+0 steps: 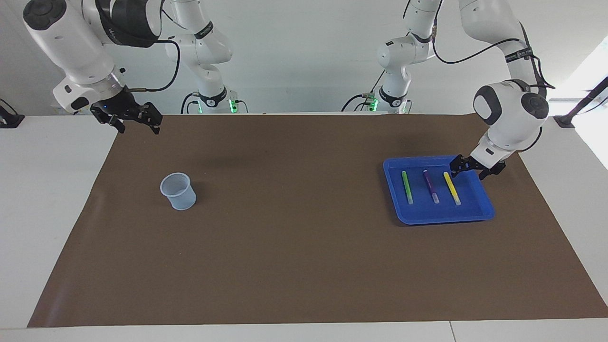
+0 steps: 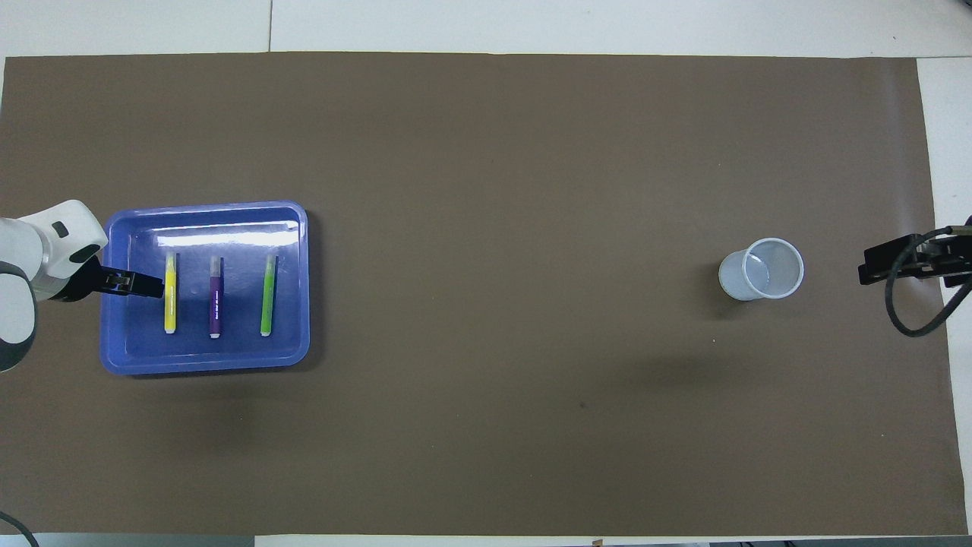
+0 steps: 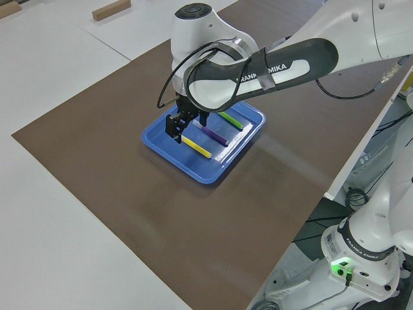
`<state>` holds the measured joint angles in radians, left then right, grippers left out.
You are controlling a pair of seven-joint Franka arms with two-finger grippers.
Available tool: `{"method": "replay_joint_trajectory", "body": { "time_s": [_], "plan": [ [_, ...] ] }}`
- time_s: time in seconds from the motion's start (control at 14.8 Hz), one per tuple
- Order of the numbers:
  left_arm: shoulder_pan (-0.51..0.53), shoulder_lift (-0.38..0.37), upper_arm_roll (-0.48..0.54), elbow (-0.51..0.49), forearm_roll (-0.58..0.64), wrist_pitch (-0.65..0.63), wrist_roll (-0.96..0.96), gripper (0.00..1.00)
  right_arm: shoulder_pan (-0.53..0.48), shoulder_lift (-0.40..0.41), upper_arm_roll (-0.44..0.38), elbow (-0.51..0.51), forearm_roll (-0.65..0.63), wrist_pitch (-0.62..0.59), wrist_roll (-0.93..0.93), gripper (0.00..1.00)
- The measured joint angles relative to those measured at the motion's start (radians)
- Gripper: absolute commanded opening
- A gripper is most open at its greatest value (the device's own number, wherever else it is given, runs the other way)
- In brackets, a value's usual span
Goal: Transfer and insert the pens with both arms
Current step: 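Reach the left gripper down and grasp the yellow pen in the tray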
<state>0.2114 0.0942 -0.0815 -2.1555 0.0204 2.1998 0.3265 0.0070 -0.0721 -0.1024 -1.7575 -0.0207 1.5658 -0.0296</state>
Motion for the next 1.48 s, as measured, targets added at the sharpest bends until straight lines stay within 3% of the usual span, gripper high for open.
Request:
{"method": "replay_joint_trajectory", "body": {
  "time_s": [0.34, 0.67, 1.15, 1.35, 1.48],
  "plan": [
    [-0.018, 0.065, 0.000, 0.000, 0.000, 0.046, 0.004, 0.94, 0.000, 0.000, 0.000, 0.000, 0.000, 0.000, 0.000, 1.00],
    [-0.020, 0.091, 0.000, 0.000, 0.001, 0.061, 0.005, 0.74, 0.000, 0.000, 0.000, 0.000, 0.000, 0.000, 0.000, 1.00],
    [-0.020, 0.102, 0.000, 0.000, 0.001, 0.064, 0.006, 0.67, 0.000, 0.000, 0.000, 0.000, 0.000, 0.000, 0.000, 1.00],
    [-0.022, 0.115, 0.000, 0.003, 0.002, 0.068, 0.007, 0.54, 0.000, 0.000, 0.000, 0.000, 0.000, 0.000, 0.000, 1.00],
    [-0.023, 0.115, 0.000, 0.007, 0.003, 0.068, 0.007, 0.37, 0.000, 0.000, 0.000, 0.000, 0.000, 0.000, 0.000, 1.00]
  ]
}}
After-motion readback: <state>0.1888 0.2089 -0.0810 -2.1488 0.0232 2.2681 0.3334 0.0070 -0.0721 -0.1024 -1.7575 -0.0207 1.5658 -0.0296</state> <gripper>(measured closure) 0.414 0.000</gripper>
